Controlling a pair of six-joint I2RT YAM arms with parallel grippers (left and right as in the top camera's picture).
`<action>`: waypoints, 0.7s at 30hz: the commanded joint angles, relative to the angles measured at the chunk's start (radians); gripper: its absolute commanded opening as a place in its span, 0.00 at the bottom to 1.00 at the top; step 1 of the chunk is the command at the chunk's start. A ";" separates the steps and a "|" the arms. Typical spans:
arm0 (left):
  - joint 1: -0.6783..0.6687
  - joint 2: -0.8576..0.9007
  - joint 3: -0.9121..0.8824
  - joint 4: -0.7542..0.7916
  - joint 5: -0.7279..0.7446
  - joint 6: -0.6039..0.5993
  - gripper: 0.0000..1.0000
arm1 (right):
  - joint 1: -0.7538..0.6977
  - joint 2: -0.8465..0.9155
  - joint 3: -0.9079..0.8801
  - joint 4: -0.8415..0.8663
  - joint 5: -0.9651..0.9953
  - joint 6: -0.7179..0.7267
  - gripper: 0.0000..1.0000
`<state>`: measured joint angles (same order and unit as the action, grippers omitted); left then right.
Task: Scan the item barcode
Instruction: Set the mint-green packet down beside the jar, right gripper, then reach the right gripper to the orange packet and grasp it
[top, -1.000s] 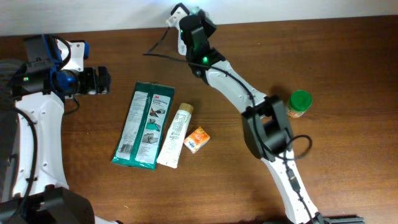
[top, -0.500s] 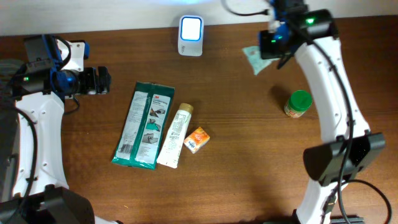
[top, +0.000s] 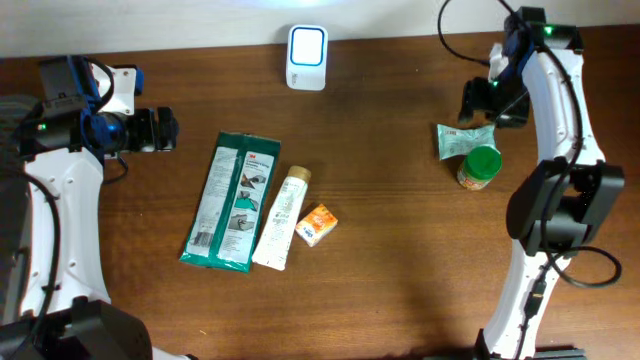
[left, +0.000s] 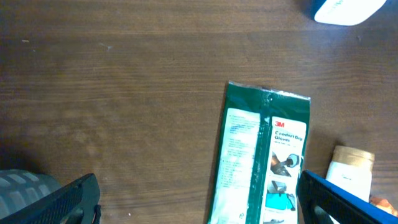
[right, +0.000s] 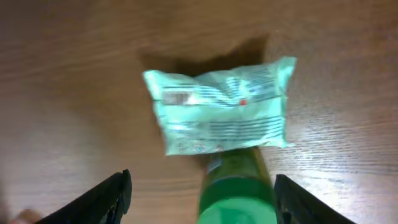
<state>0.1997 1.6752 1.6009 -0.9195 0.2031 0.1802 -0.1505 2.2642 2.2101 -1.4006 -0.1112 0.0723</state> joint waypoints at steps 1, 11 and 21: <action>0.006 -0.008 0.006 0.001 0.011 0.016 0.99 | 0.076 -0.102 0.129 -0.128 -0.225 -0.104 0.64; 0.006 -0.008 0.006 0.001 0.011 0.016 0.99 | 0.525 -0.210 -0.131 -0.204 -0.307 -0.117 0.98; 0.006 -0.008 0.006 0.001 0.011 0.016 0.99 | 0.759 -0.209 -0.706 0.486 -0.480 0.188 0.04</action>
<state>0.1997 1.6756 1.6009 -0.9199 0.2028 0.1802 0.5591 2.0613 1.5616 -0.9707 -0.5667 0.1406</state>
